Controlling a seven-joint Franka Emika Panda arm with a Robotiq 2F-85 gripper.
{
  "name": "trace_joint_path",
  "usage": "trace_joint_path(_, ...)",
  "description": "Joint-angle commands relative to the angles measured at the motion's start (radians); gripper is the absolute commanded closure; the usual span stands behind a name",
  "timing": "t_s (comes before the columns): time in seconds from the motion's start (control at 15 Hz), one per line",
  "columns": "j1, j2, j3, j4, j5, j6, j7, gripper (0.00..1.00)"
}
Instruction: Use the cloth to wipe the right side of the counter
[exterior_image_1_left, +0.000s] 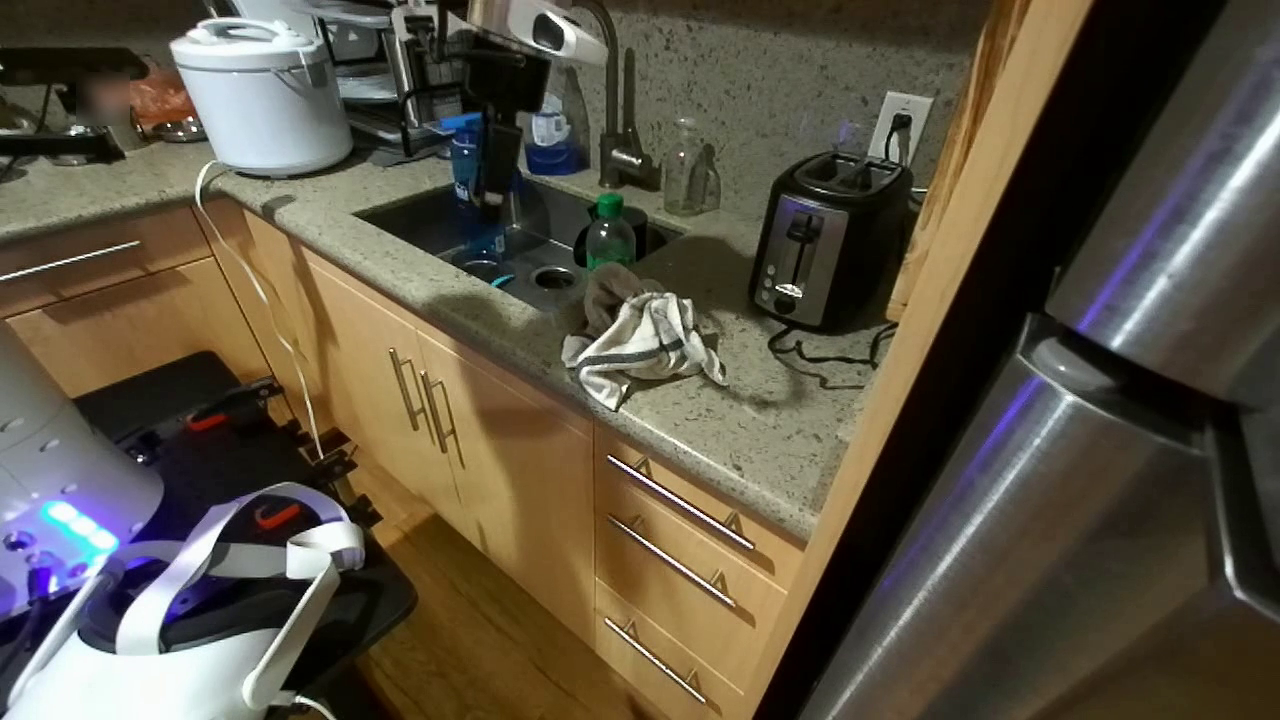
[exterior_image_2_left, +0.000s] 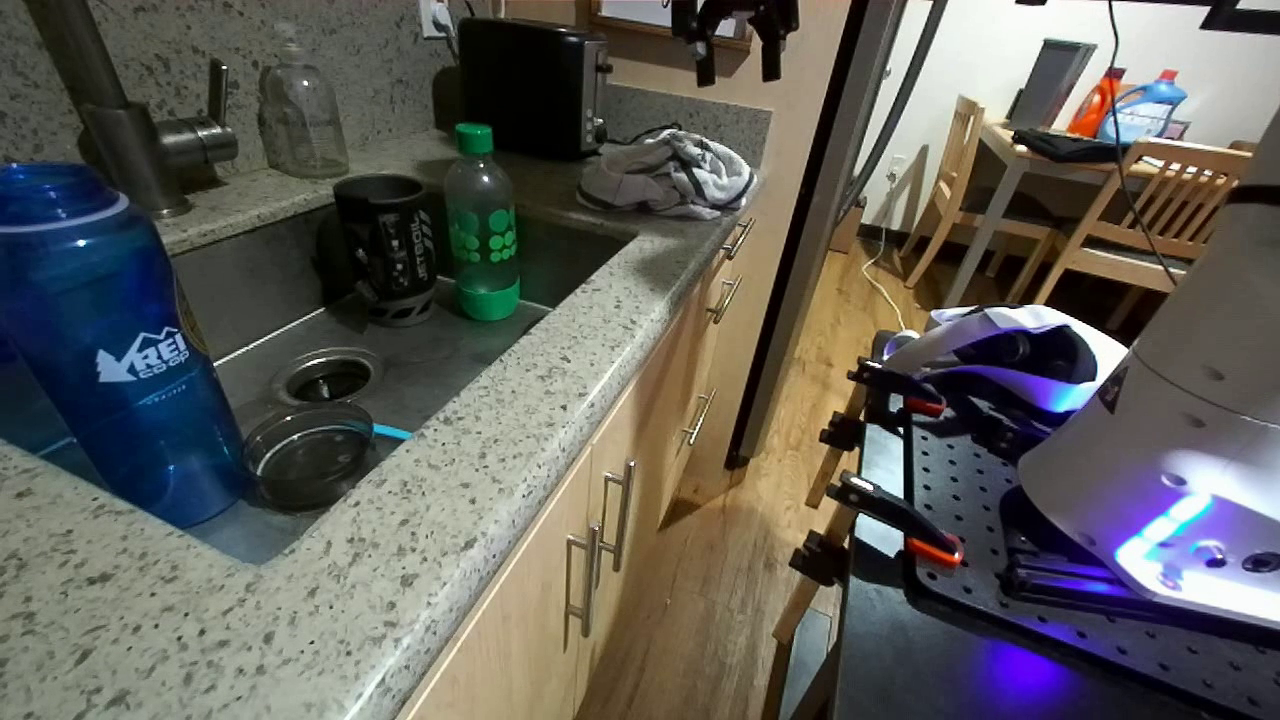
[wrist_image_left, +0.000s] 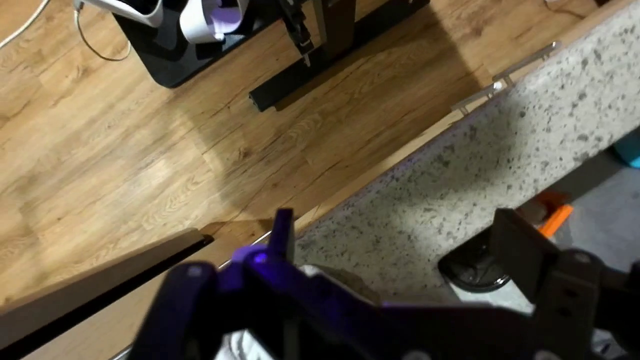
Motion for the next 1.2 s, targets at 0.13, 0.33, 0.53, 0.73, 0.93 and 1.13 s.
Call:
trace_joint_path(0.13,-0.033,0.071,-0.020,-0.003,-0.007,0.141,0.204,0.00)
trace_joint_path(0.33,-0.049,0.101,-0.047,-0.010,-0.055,0.289,0.320,0.00)
trace_joint_path(0.53,-0.050,0.114,-0.058,0.001,-0.058,0.294,0.316,0.00)
trace_joint_path(0.73,-0.051,0.121,-0.063,0.001,-0.062,0.298,0.320,0.00)
trace_joint_path(0.93,-0.045,0.122,-0.057,-0.003,-0.064,0.296,0.309,0.00)
trace_joint_path(1.13,-0.044,0.177,-0.058,0.039,-0.057,0.286,0.328,0.00)
